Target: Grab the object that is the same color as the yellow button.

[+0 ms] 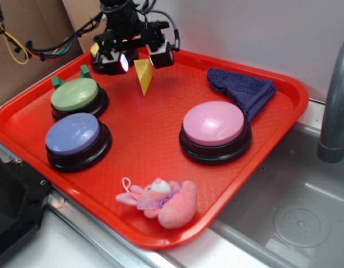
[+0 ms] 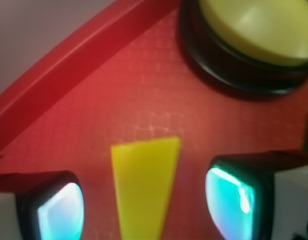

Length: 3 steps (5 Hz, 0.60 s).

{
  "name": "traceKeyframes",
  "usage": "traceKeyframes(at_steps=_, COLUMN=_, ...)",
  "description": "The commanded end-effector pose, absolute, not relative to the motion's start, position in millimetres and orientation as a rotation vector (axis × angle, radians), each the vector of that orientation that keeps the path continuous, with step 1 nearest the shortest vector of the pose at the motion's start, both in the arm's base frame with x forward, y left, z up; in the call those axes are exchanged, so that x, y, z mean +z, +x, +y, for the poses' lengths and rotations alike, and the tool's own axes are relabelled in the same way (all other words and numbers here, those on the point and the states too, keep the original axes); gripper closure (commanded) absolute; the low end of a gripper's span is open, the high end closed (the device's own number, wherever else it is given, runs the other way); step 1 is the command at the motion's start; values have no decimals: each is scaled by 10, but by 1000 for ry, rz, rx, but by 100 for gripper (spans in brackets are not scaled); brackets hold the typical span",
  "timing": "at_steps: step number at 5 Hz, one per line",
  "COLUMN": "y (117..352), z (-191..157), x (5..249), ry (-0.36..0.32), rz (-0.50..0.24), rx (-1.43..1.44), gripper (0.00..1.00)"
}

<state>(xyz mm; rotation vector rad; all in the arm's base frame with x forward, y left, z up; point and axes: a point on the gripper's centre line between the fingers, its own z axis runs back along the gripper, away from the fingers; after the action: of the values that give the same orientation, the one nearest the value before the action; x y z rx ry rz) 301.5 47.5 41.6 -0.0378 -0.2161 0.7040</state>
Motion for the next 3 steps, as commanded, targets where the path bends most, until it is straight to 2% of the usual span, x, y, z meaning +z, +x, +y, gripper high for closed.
traceKeyframes(at_steps=1, y=3143, z=601, x=425, ry=-25, rz=-264, rx=682, gripper=24)
traceKeyframes(at_steps=2, y=3130, z=614, x=482, ry=-43, rz=-266, rx=698, gripper=100)
traceKeyframes(at_steps=3, y=3156, z=595, x=685, ry=-40, rz=-216, rx=677, gripper=100)
